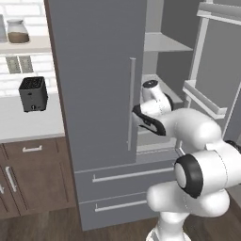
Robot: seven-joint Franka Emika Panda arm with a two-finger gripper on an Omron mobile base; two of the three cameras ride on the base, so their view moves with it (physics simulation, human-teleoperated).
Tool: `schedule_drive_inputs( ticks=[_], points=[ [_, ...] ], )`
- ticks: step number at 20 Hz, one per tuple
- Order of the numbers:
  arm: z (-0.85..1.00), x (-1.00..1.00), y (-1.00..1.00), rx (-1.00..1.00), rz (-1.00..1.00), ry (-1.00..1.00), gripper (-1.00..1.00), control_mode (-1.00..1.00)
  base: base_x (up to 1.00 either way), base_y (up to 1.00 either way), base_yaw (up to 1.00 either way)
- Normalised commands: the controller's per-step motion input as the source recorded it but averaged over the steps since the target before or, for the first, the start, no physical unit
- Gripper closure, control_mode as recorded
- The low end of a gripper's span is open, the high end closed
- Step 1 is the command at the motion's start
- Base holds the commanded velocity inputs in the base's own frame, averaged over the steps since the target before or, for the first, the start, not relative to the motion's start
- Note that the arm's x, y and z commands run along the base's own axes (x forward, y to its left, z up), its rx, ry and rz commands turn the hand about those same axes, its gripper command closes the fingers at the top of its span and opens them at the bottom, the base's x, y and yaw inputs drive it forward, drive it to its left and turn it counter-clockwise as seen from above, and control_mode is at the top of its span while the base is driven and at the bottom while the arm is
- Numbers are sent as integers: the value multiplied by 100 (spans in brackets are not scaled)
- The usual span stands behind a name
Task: Take the strawberry from the fridge and place it on top of the pancake, located on the dining counter.
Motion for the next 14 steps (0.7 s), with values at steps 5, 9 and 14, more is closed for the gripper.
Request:
schedule_drive_inputs(
  ticks=[5, 9, 14],
  points=[
    [13, 23, 90, 12, 0, -55, -100, -100, 0, 0, 0],
    [39, 20, 33, 20, 0, -23, -100, -100, 0, 0, 0],
    [51, 26, 14, 19, 0, 0, -100, -100, 0, 0, 0]
  ],
)
